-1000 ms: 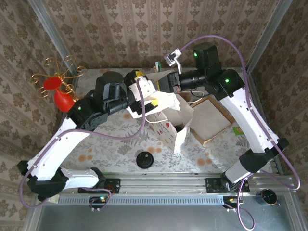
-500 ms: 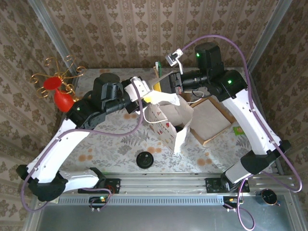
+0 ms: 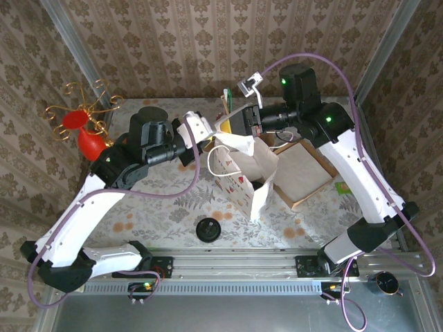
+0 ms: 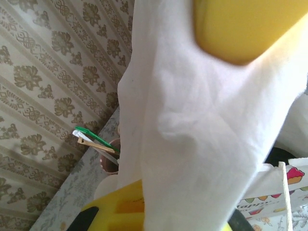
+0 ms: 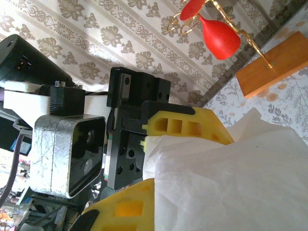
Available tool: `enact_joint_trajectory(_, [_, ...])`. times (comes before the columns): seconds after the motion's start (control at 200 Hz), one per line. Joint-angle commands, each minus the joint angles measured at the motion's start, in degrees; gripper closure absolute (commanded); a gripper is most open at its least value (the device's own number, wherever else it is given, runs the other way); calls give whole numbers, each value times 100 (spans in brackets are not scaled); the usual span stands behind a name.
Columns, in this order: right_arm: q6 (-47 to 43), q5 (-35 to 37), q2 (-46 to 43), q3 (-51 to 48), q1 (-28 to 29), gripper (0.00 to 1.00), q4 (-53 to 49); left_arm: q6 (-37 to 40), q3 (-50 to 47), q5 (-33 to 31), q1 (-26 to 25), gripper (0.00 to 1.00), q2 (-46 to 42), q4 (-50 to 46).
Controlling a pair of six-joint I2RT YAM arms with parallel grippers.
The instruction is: Pack the takeout coffee
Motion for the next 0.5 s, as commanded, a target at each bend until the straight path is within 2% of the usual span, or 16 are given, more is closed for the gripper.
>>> enact_joint_trajectory(0.0, [151, -161, -240, -230, 1, 94, 244, -170, -100, -29, 41, 100, -182, 30])
enact_joint_trajectory(0.105, [110, -148, -285, -350, -14, 77, 269, -82, -155, -235, 50, 100, -232, 32])
enact_joint_trajectory(0.25, [-64, -96, -356, -468, -150, 46, 52, 3, -196, -347, 59, 100, -286, 52])
enact_joint_trajectory(0.32, [-102, -63, -459, -612, -305, 38, 17, 43, -266, -408, 59, 100, -332, 131])
enact_joint_trajectory(0.495, [50, -16, -883, -1032, -735, 26, 217, 167, -383, -592, 59, 100, -394, 334])
